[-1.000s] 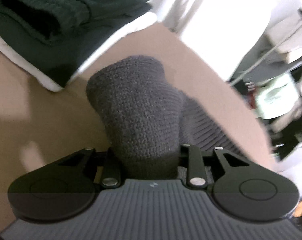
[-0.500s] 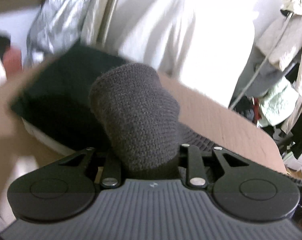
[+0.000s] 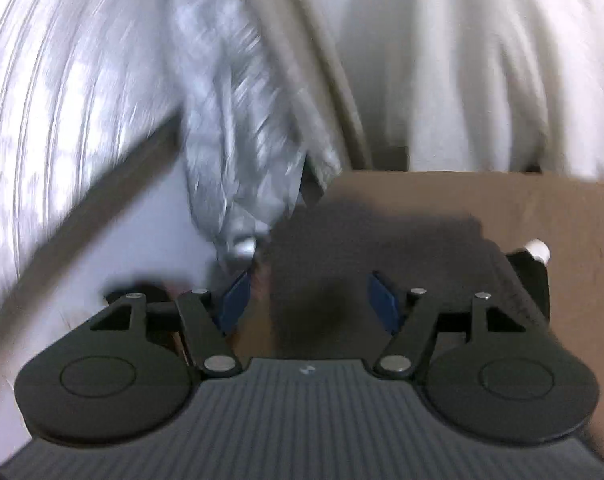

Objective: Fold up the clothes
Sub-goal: 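Carry the sweater bundle with both grippers toward the folded clothes stack, then lower the sweater onto the black and white clothes stack and open both grippers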

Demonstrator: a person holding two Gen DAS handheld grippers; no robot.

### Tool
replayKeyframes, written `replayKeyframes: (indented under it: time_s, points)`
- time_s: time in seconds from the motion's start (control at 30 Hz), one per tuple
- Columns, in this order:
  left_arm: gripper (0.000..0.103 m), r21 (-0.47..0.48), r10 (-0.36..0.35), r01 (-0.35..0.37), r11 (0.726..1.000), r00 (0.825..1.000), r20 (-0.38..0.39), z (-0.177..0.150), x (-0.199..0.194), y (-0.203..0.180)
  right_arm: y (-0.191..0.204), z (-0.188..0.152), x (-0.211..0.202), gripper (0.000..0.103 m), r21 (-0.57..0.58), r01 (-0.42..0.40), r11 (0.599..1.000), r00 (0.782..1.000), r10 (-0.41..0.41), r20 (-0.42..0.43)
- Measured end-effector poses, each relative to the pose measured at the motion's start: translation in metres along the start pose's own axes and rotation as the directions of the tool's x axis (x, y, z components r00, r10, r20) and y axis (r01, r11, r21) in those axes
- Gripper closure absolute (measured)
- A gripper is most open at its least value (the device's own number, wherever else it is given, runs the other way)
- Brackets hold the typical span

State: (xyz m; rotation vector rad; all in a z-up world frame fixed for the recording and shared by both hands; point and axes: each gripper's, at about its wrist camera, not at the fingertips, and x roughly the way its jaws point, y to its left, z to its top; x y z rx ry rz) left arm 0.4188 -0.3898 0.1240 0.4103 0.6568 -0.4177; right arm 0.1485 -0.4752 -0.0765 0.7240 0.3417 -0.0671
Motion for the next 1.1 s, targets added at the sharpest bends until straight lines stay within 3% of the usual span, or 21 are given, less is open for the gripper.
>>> replayKeyframes:
  time_s: [0.03,0.1,0.2,0.3,0.43,0.53,0.63,0.7,0.77,0.83,0.93,1.1]
  points:
    - [0.038,-0.038,-0.046,0.046,0.998,0.999,0.001,-0.013,0.003,0.006,-0.010,-0.012,0.011,0.052,0.007,0.029,1.000,0.997,-0.029,-0.065]
    - [0.037,-0.054,-0.087,0.087,0.995,0.996,-0.007,-0.041,0.008,0.015,-0.033,-0.027,0.008,0.049,0.097,-0.079,0.992,0.995,0.084,-0.046]
    - [0.038,-0.028,-0.106,0.106,0.994,0.994,-0.006,-0.090,0.009,0.024,-0.030,-0.022,0.000,0.042,0.071,-0.069,0.995,0.995,0.073,-0.062]
    - [0.038,-0.060,-0.163,0.165,0.985,0.986,0.030,-0.136,-0.007,0.042,-0.026,-0.008,0.000,0.038,0.067,-0.059,0.996,0.994,0.065,-0.092]
    - [0.034,-0.137,-0.239,0.240,0.961,0.971,0.025,-0.151,0.000,0.053,-0.028,0.009,-0.005,0.031,0.179,-0.151,0.972,0.975,0.176,-0.133]
    - [0.036,-0.195,-0.295,0.295,0.936,0.955,0.026,-0.162,0.005,0.062,-0.034,0.020,-0.010,0.027,0.294,-0.260,0.920,0.940,0.311,-0.141]
    - [0.037,-0.251,-0.350,0.346,0.904,0.936,0.029,-0.173,0.010,0.071,-0.043,0.033,-0.011,0.027,0.425,-0.390,0.817,0.872,0.476,-0.117]
    - [0.035,-0.289,-0.386,0.379,0.879,0.922,0.033,-0.180,0.013,0.076,-0.033,0.050,-0.006,0.025,0.339,-0.357,0.870,0.893,0.424,-0.149]
    - [0.034,-0.323,-0.412,0.401,0.858,0.911,0.037,-0.185,0.018,0.082,-0.023,0.068,-0.002,0.015,0.249,-0.321,0.914,0.913,0.368,-0.175]
    - [0.034,-0.343,-0.388,0.373,0.862,0.921,0.028,-0.179,0.028,0.085,-0.014,0.085,0.003,0.015,0.157,-0.282,0.947,0.931,0.309,-0.196]
    - [0.018,-0.372,-0.351,0.331,0.867,0.936,0.014,-0.169,0.045,0.090,-0.019,0.099,0.021,0.015,0.153,-0.214,0.965,0.951,0.241,-0.194]
    - [0.016,-0.419,-0.305,0.272,0.866,0.952,-0.011,-0.153,0.072,0.099,-0.018,0.120,0.049,0.015,0.065,-0.136,0.989,0.970,0.146,-0.194]
